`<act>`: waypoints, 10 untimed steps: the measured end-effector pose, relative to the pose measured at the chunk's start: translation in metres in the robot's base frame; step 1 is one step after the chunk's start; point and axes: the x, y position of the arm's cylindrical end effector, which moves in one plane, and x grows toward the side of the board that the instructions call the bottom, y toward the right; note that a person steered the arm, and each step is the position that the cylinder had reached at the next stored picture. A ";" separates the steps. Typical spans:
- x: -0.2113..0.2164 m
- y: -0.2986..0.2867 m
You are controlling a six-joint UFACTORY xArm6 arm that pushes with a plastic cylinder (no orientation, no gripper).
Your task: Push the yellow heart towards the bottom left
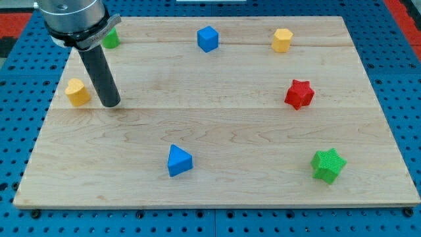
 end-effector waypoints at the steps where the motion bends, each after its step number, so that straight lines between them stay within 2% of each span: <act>1: 0.000 0.010; 4: 0.000 0.058; 5: 0.000 0.058; 8: -0.047 0.031; 10: -0.048 0.031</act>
